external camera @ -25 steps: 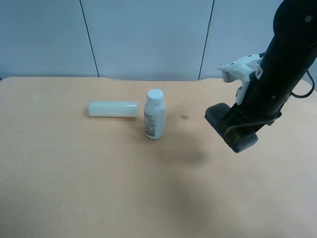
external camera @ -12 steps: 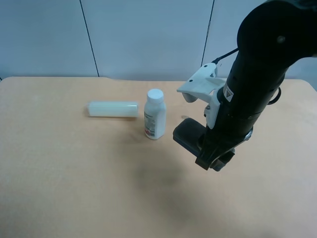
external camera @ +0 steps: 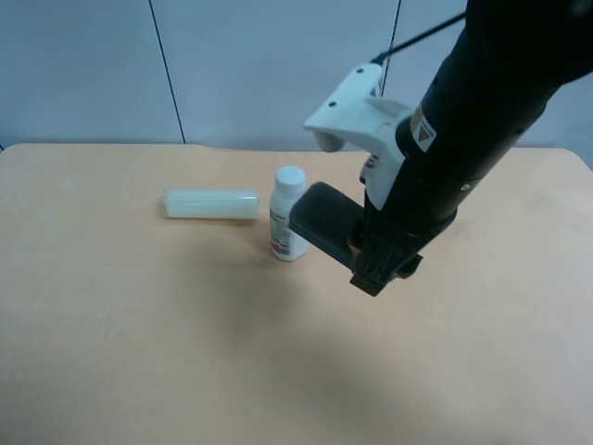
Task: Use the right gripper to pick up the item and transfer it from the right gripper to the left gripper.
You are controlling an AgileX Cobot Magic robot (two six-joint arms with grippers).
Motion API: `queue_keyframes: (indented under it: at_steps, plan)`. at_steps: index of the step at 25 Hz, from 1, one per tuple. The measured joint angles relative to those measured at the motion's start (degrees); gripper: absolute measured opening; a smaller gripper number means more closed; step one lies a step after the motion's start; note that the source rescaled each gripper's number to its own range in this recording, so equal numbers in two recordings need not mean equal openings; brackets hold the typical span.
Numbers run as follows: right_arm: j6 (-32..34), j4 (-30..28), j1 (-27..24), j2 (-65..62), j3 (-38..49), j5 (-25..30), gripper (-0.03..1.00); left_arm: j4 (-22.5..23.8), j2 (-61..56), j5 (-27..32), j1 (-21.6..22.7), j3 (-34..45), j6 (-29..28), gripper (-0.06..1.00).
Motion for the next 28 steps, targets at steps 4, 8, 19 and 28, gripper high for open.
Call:
queue_keyframes:
  at_steps: [4,8,19,28]
  plan:
    - [-1.0,-3.2,3.2,-0.1,-4.9,-0.8,0.00,-8.0,6.8,1.8,0.0,-2.7,1.3,1.00]
    - [-2.5,-6.0,5.5,-0.1,-6.9,-2.2,0.00,-17.2,12.8,2.1,0.0,-4.4,4.2,1.00]
    - [-4.6,-9.2,11.2,-0.1,-6.9,-9.3,0.00,-36.0,22.7,2.1,-3.9,-4.6,9.3,1.00]
    - [-12.7,-2.7,11.2,-0.1,-6.9,-16.9,0.00,-42.0,28.4,2.0,-4.2,-4.6,13.6,1.00]
